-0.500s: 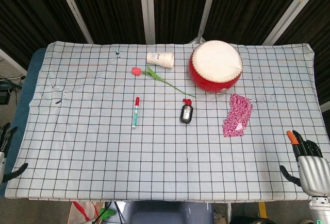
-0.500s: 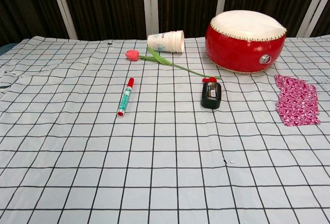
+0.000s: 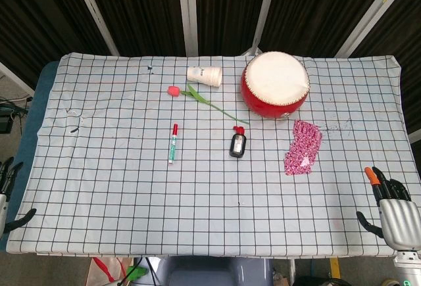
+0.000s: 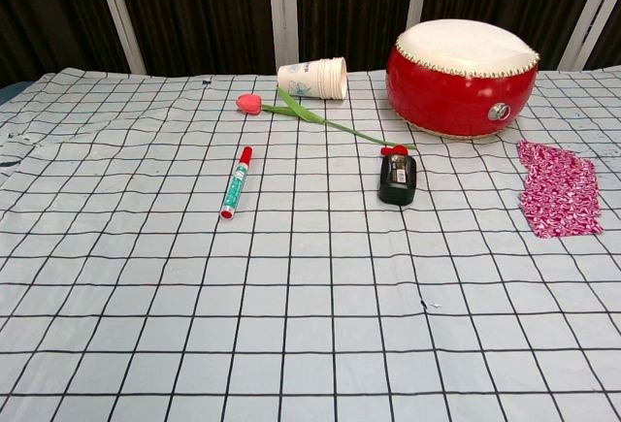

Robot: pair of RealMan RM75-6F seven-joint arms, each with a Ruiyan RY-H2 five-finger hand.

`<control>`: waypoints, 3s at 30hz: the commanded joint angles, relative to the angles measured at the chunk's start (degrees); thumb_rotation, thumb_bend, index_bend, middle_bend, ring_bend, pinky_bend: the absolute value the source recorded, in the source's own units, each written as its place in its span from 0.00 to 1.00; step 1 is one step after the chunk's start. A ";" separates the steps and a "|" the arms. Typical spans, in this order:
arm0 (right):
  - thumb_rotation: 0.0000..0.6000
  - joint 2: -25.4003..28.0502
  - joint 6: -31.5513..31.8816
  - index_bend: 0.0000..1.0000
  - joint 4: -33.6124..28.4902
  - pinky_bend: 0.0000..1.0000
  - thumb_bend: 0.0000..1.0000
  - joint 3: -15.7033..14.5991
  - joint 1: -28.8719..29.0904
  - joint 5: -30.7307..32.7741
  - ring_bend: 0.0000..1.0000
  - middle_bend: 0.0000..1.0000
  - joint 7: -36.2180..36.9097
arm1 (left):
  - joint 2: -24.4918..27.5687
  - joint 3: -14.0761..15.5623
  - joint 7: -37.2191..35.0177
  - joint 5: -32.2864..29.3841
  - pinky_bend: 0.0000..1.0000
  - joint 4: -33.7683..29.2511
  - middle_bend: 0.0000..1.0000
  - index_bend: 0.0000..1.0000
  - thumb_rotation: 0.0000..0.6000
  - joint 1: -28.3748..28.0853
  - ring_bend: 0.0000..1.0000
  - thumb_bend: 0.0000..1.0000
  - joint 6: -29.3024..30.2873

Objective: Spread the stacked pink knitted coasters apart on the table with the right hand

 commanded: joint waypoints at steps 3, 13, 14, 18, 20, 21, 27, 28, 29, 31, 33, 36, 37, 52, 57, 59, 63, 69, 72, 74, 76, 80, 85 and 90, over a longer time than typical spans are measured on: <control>1.00 -0.12 -0.18 0.00 0.14 0.09 0.28 -0.25 0.20 -0.78 0.19 0.08 0.36 | 0.11 -0.03 -0.13 -0.10 0.02 -0.07 0.00 0.11 1.00 -0.02 0.00 0.25 -0.10; 1.00 -0.24 -0.48 0.00 2.03 0.09 0.28 -0.85 0.69 -2.77 0.17 0.08 2.76 | -0.09 0.27 0.54 0.74 0.02 -0.26 0.00 0.11 1.00 0.15 0.00 0.25 0.30; 1.00 -0.22 -0.56 0.00 2.08 0.09 0.28 -0.91 0.73 -2.86 0.17 0.08 2.86 | -0.13 0.26 0.65 0.69 0.02 -0.27 0.00 0.11 1.00 0.10 0.00 0.25 0.19; 1.00 -0.49 -1.12 0.00 2.05 0.09 0.28 -1.07 1.01 -3.00 0.22 0.09 2.02 | -0.18 0.34 0.73 0.83 0.02 -0.36 0.00 0.11 1.00 0.03 0.00 0.25 0.03; 1.00 -1.04 -1.64 0.00 2.08 0.11 0.28 -1.01 1.44 -3.19 0.27 0.13 0.88 | -0.17 0.35 0.62 0.77 0.02 -0.42 0.00 0.11 1.00 0.06 0.00 0.25 0.03; 1.00 -1.51 -2.24 0.00 2.11 0.13 0.28 -0.92 1.92 -3.32 0.30 0.17 0.26 | -0.15 0.31 0.57 0.61 0.02 -0.42 0.00 0.11 1.00 0.05 0.00 0.25 -0.03; 1.00 -2.55 -5.90 0.00 2.35 0.22 0.28 0.02 4.44 -2.25 0.50 0.44 -1.10 | -0.11 0.11 0.45 0.14 0.02 -0.47 0.00 0.11 1.00 -0.05 0.00 0.25 -0.26; 1.00 -2.52 -6.86 0.00 2.35 0.23 0.28 0.28 5.04 -1.81 0.52 0.46 -1.48 | -0.10 0.11 0.44 0.17 0.02 -0.46 0.00 0.11 1.00 -0.04 0.00 0.25 -0.22; 1.00 -2.48 -7.70 0.00 2.32 0.24 0.28 0.57 5.59 -1.34 0.54 0.48 -1.89 | -0.10 0.12 0.46 0.21 0.02 -0.46 0.00 0.11 1.00 -0.03 0.00 0.25 -0.20; 1.00 -2.43 -9.33 0.00 2.23 0.25 0.30 1.19 6.67 -0.26 0.56 0.50 -2.87 | -0.11 0.13 0.47 0.25 0.02 -0.46 0.00 0.11 1.00 -0.02 0.00 0.25 -0.18; 1.00 -2.42 -11.17 0.00 2.11 0.26 0.33 1.79 7.78 1.10 0.59 0.53 -3.81 | -0.11 0.11 0.45 0.20 0.02 -0.43 0.00 0.11 1.00 -0.04 0.00 0.25 -0.22; 1.00 -2.57 -14.38 0.00 2.14 0.27 0.39 2.67 9.59 3.57 0.61 0.55 -5.09 | -0.10 0.07 0.49 0.03 0.02 -0.40 0.00 0.11 1.00 -0.12 0.00 0.25 -0.41; 1.00 -2.65 -15.67 0.00 2.21 0.27 0.40 2.85 10.25 4.42 0.62 0.56 -5.55 | -0.11 0.06 0.52 0.00 0.02 -0.38 0.00 0.11 1.00 -0.13 0.00 0.25 -0.44; 1.00 -6.12 -30.71 0.00 5.84 0.29 0.57 2.27 17.75 16.41 0.68 0.64 -16.77 | -0.22 -0.21 0.93 -0.55 0.02 -0.33 0.00 0.11 1.00 -0.21 0.00 0.25 -0.50; 1.00 -7.50 -31.73 0.00 6.32 0.29 0.57 2.21 19.05 18.59 0.68 0.64 -19.18 | -0.28 -0.22 1.11 -0.62 0.02 -0.30 0.00 0.11 1.00 -0.26 0.00 0.25 -0.61; 1.00 -8.00 -32.09 0.00 6.49 0.29 0.57 2.09 19.56 19.22 0.68 0.64 -20.12 | -0.32 -0.23 1.23 -0.72 0.02 -0.28 0.00 0.11 1.00 -0.29 0.00 0.25 -0.69; 1.00 -9.11 -32.74 0.00 6.76 0.29 0.57 1.77 20.62 20.23 0.68 0.64 -22.07 | -0.41 -0.28 1.45 -0.88 0.02 -0.30 0.00 0.11 1.00 -0.36 0.00 0.25 -0.81; 1.00 -10.56 -33.35 0.00 6.27 0.29 0.56 1.86 22.33 21.83 0.68 0.64 -24.70 | -0.50 -0.32 1.71 -1.01 0.02 -0.32 0.00 0.11 1.00 -0.41 0.00 0.25 -0.89; 1.00 -11.10 -33.98 0.00 5.87 0.29 0.57 1.83 23.33 23.23 0.68 0.64 -26.55 | -0.48 -0.40 1.67 -1.19 0.02 -0.30 0.00 0.11 1.00 -0.40 0.00 0.25 -0.86; 1.00 -11.49 -34.23 0.00 5.60 0.29 0.57 1.83 24.02 24.58 0.68 0.64 -28.01 | -0.44 -0.45 1.55 -1.27 0.02 -0.29 0.00 0.11 1.00 -0.39 0.00 0.25 -0.83; 1.00 -11.90 -34.46 0.00 5.53 0.29 0.57 1.76 24.72 26.02 0.68 0.64 -29.56 | -0.39 -0.48 1.41 -1.31 0.02 -0.27 0.00 0.11 1.00 -0.38 0.00 0.25 -0.79; 1.00 -12.67 -34.59 0.00 5.56 0.29 0.57 1.73 26.03 29.01 0.69 0.64 -32.22 | -0.28 -0.53 1.12 -1.33 0.02 -0.21 0.00 0.11 1.00 -0.31 0.00 0.25 -0.63; 1.00 -13.55 -34.03 0.00 5.38 0.29 0.56 1.33 27.72 32.54 0.69 0.65 -35.29 | -0.19 -0.56 0.90 -1.43 0.02 -0.19 0.00 0.11 1.00 -0.33 0.00 0.25 -0.68; 1.00 -13.54 -33.38 0.00 4.81 0.29 0.57 0.74 28.61 34.39 0.69 0.65 -36.83 | -0.18 -0.55 0.93 -1.44 0.02 -0.21 0.00 0.11 1.00 -0.33 0.00 0.25 -0.68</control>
